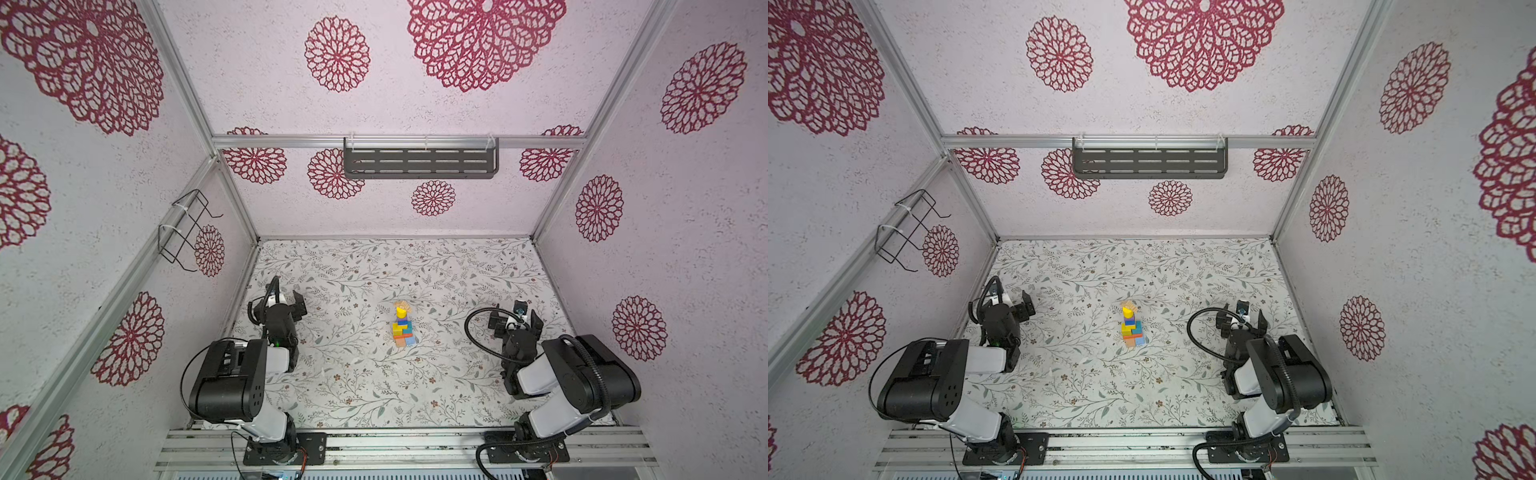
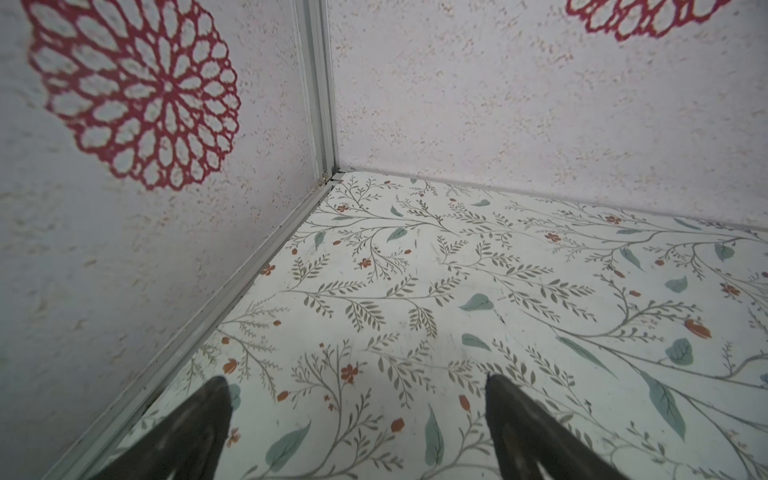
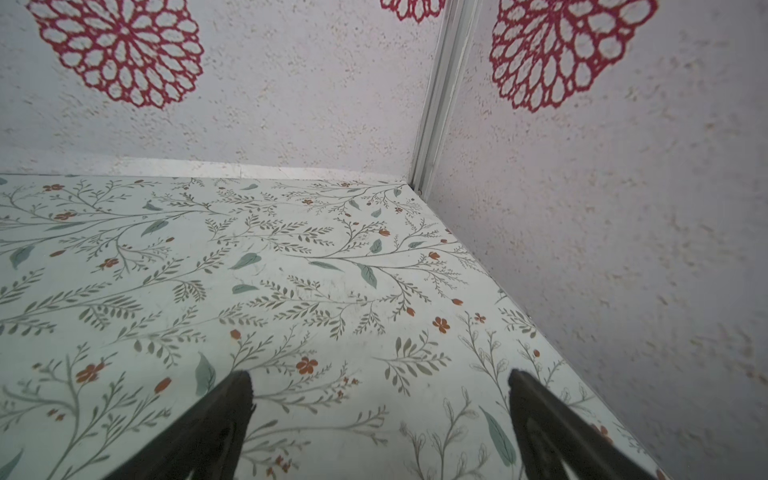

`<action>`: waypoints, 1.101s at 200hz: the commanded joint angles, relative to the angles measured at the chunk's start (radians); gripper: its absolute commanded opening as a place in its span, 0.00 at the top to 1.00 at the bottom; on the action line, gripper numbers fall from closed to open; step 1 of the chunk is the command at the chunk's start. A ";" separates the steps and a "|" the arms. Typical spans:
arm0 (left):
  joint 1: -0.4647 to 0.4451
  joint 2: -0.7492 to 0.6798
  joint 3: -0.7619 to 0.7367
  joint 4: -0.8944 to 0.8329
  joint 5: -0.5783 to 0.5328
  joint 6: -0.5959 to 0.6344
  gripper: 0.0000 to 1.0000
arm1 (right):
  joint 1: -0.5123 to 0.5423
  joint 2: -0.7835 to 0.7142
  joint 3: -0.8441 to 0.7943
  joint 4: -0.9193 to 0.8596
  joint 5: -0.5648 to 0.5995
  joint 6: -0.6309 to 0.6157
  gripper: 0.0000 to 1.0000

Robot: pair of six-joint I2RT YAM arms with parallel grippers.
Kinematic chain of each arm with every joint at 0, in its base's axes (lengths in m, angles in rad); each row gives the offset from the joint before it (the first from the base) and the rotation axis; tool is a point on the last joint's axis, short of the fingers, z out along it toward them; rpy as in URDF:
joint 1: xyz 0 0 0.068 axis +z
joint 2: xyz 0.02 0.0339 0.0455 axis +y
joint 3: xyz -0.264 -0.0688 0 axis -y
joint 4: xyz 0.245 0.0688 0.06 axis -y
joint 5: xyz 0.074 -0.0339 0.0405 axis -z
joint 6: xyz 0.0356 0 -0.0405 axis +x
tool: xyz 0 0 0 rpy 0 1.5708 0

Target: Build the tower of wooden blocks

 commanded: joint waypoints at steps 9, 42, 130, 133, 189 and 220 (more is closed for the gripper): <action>0.036 -0.019 0.022 -0.072 0.125 -0.018 0.03 | -0.085 -0.043 0.072 -0.185 -0.132 0.089 0.01; 0.036 -0.019 0.016 -0.061 0.125 -0.018 0.03 | -0.081 -0.046 0.063 -0.169 -0.129 0.088 0.01; 0.036 -0.020 0.016 -0.061 0.125 -0.018 0.03 | -0.081 -0.046 0.063 -0.168 -0.128 0.086 0.01; 0.036 -0.019 0.015 -0.061 0.125 -0.018 0.03 | -0.081 -0.046 0.064 -0.168 -0.129 0.086 0.01; 0.036 -0.018 0.017 -0.062 0.125 -0.018 0.03 | -0.080 -0.045 0.063 -0.169 -0.128 0.086 0.01; 0.036 -0.018 0.017 -0.064 0.125 -0.018 0.03 | -0.081 -0.045 0.064 -0.169 -0.129 0.085 0.01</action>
